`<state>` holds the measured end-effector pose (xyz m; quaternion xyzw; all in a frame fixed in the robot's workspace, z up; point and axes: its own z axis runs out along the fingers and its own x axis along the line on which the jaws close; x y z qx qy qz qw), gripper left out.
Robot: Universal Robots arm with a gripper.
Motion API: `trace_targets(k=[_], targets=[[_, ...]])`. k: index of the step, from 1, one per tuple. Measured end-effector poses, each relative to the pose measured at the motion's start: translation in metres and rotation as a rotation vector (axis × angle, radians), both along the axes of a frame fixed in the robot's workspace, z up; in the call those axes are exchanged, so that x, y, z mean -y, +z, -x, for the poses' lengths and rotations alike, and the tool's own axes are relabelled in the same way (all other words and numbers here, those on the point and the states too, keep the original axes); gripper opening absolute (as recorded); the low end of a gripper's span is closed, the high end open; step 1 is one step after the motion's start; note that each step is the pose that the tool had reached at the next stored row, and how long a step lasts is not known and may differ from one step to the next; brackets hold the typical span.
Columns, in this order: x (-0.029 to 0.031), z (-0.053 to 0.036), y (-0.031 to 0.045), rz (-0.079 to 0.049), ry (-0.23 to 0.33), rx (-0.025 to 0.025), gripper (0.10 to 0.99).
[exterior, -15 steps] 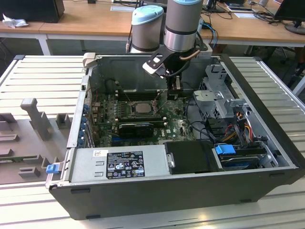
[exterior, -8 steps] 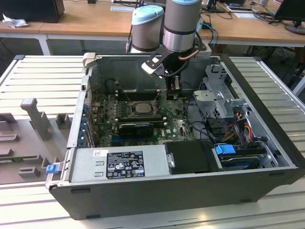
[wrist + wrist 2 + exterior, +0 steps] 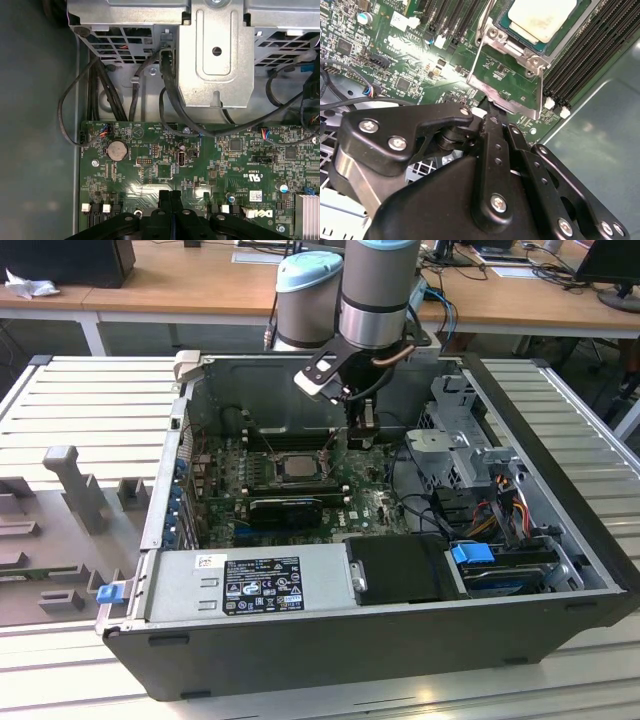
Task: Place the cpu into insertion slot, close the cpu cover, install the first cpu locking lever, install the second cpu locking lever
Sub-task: 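Close the cpu cover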
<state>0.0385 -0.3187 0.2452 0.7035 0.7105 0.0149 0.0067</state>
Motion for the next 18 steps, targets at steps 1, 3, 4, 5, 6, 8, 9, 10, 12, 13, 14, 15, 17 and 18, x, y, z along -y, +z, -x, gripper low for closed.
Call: trace_targets(k=[1, 3, 4, 5, 6, 8, 9, 10, 12, 13, 14, 15, 17, 18], targets=[[0.0000, 0.0004, 0.0000, 0.000, 0.000, 0.0000, 0.106], [0.0000, 0.0013, 0.0000, 0.000, 0.000, 0.0000, 0.106], [0.0000, 0.0022, 0.0000, 0.000, 0.000, 0.0001, 0.106], [0.0000, 0.0026, 0.0000, 0.000, 0.000, 0.0000, 0.106], [0.0000, 0.0028, 0.0000, 0.000, 0.000, 0.0000, 0.106], [0.0000, 0.0035, 0.0000, 0.000, 0.000, 0.0000, 0.106], [0.0000, 0.0037, 0.0000, 0.000, 0.000, 0.0000, 0.106], [0.0000, 0.0039, 0.0000, 0.000, 0.000, 0.0000, 0.106], [0.0000, 0.0043, 0.0000, 0.000, 0.000, 0.0000, 0.106], [0.0000, 0.0046, 0.0000, 0.000, 0.000, 0.0000, 0.106], [0.0000, 0.0048, 0.0000, 0.000, 0.000, 0.0000, 0.106], [0.0000, 0.0051, 0.0000, 0.000, 0.000, 0.0000, 0.106], [0.0000, 0.0057, 0.0000, 0.000, 0.000, 0.0000, 0.106], [0.0000, 0.0061, 0.0000, 0.000, 0.000, 0.0000, 0.106]])
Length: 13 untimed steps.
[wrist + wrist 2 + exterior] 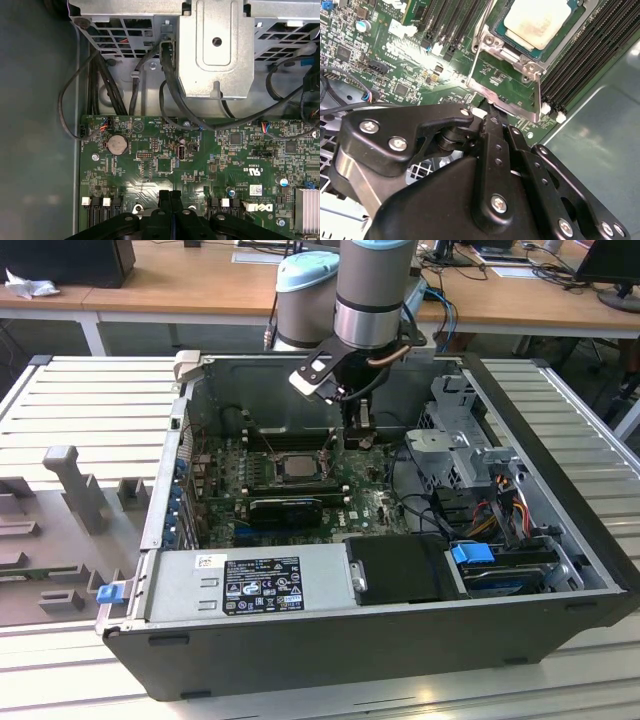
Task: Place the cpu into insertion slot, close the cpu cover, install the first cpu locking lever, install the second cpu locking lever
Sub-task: 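Close the cpu cover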
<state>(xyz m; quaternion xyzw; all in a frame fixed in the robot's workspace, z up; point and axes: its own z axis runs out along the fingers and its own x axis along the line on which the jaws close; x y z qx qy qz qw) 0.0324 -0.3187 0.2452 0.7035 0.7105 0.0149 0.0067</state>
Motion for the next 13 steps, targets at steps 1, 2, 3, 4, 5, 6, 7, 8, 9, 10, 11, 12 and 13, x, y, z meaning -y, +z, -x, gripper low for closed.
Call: trace_targets(k=[1, 2, 3, 4, 5, 6, 7, 8, 9, 10, 11, 12, 13], targets=[[0.0000, 0.0003, 0.0000, 0.000, 0.000, -0.0001, 0.106], [0.0000, 0.0007, 0.0000, 0.000, 0.000, 0.0000, 0.106], [0.0000, 0.0012, 0.0000, 0.000, 0.000, 0.0000, 0.106], [0.0000, 0.0015, 0.0000, 0.000, 0.000, 0.0000, 0.106], [0.0000, 0.0017, 0.0000, 0.000, 0.000, -0.0001, 0.106], [0.0000, 0.0020, 0.0000, 0.000, 0.000, 0.0000, 0.106], [0.0000, 0.0022, 0.0000, 0.000, 0.000, 0.0000, 0.106], [0.0000, 0.0023, 0.0000, 0.000, 0.000, 0.0000, 0.106], [0.0000, 0.0025, 0.0000, 0.000, 0.000, 0.0000, 0.106], [0.0000, 0.0028, 0.0000, 0.000, 0.000, -0.0001, 0.106], [0.0000, 0.0030, 0.0000, 0.000, 0.000, 0.0000, 0.106], [0.0000, 0.0031, 0.0000, 0.000, 0.000, 0.0000, 0.106], [0.0000, 0.0033, 0.0000, 0.000, 0.000, 0.0000, 0.106]])
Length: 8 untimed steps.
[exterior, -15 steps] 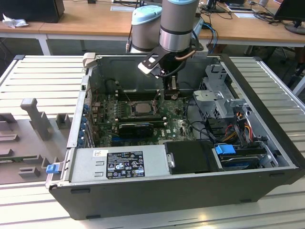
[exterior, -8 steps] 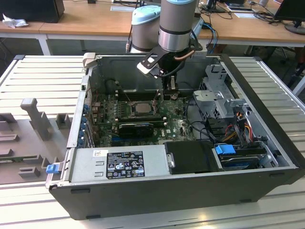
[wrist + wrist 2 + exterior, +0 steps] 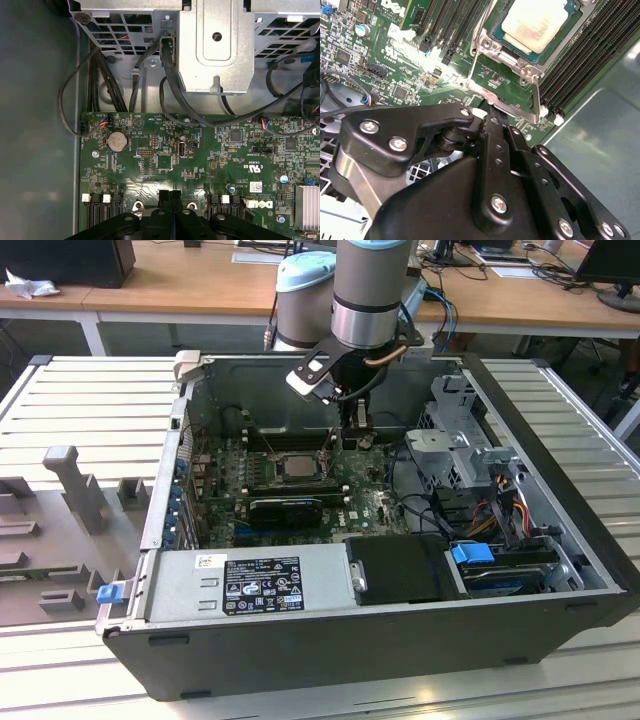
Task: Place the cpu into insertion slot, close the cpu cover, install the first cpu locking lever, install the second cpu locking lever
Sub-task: 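Close the cpu cover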
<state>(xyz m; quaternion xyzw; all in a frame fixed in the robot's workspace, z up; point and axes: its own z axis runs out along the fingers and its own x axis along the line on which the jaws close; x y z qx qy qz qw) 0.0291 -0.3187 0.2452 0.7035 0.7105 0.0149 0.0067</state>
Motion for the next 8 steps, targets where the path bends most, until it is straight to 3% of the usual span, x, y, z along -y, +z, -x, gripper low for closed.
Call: trace_targets(k=[8], targets=[[0.0000, 0.0021, 0.0000, 0.000, 0.000, 0.0000, 0.106]])
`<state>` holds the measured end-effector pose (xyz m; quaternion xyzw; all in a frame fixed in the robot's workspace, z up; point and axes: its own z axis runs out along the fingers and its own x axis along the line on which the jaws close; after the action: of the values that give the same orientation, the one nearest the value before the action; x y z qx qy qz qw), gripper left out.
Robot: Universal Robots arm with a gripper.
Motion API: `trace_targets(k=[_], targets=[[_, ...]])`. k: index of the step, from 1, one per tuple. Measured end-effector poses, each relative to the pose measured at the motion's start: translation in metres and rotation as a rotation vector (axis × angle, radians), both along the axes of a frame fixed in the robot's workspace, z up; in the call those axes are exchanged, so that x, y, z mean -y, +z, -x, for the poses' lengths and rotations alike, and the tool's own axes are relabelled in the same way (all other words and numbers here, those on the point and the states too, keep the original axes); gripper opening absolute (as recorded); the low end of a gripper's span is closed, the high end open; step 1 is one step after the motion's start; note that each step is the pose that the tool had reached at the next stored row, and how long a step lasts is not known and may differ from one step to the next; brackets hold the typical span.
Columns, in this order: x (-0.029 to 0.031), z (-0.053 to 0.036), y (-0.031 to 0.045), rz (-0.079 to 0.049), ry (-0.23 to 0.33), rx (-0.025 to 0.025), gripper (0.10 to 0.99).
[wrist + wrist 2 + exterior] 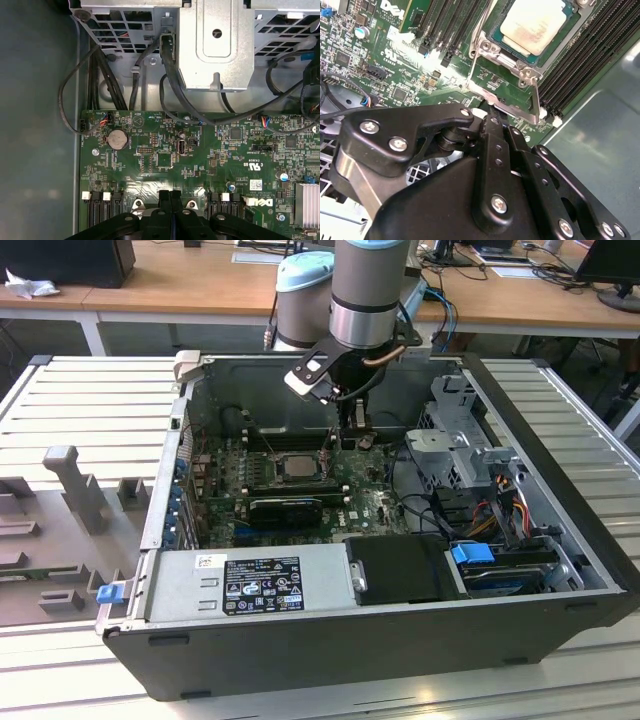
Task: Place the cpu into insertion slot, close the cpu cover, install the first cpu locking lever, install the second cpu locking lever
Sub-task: 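Close the cpu cover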
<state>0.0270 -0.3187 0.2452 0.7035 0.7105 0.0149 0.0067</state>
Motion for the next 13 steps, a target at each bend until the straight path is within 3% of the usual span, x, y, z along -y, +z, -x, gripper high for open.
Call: trace_targets(k=[13], targets=[[0.0000, 0.0041, 0.0000, 0.000, 0.000, 0.0000, 0.106]])
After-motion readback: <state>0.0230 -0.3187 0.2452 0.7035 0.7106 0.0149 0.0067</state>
